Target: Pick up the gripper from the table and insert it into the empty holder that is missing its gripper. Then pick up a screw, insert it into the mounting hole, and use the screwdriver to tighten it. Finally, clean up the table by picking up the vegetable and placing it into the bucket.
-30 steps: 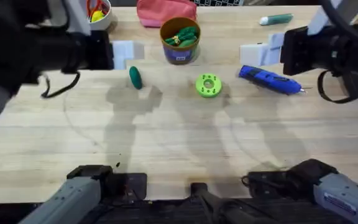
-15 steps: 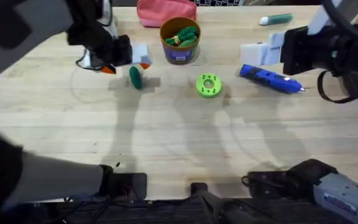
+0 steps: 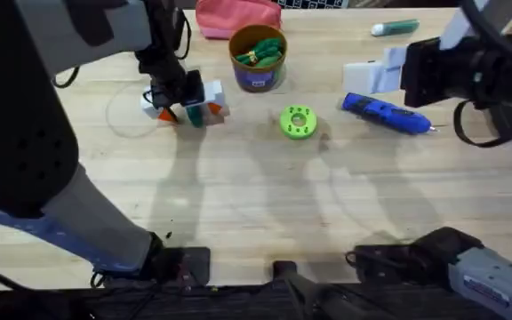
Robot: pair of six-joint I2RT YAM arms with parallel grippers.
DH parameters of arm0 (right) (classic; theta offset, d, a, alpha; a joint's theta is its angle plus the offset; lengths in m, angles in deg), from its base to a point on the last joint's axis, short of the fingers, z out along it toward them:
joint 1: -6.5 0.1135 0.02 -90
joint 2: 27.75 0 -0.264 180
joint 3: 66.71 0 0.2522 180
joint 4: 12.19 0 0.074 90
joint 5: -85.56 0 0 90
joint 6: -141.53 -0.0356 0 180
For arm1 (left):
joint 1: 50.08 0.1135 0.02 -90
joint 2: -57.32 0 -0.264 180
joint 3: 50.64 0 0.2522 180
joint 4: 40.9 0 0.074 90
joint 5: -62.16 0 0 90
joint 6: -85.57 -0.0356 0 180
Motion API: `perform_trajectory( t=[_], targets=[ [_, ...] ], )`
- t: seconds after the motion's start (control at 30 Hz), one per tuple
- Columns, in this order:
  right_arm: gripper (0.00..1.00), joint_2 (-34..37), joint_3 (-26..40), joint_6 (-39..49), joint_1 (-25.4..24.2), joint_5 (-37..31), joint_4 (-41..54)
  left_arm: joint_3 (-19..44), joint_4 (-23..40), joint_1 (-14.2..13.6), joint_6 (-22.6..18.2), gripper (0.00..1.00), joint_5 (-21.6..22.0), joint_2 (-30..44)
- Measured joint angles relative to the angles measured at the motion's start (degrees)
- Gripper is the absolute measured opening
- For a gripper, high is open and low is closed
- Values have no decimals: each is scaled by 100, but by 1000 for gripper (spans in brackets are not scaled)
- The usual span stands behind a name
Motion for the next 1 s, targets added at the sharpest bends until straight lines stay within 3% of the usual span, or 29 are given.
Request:
perform_trajectory(
  t=[0.07,0.27,0.5,0.73,0.9,1.0],
  targets=[
    [992,26,0,0,0,2,-1,32,-17,0,52,893,97,35],
    [992,75,0,0,0,1,-5,63,-64,0,50,47,212,45],
    [992,75,0,1,0,2,-7,317,187,0,50,30,225,98],
    [992,75,0,0,0,2,-17,2065,992,-76,-414,30,217,156],
    [992,75,0,0,0,2,-15,3098,915,-347,-723,30,0,152],
    [992,75,0,0,0,2,-15,3326,585,-528,-791,30,-200,136]
  ],
)
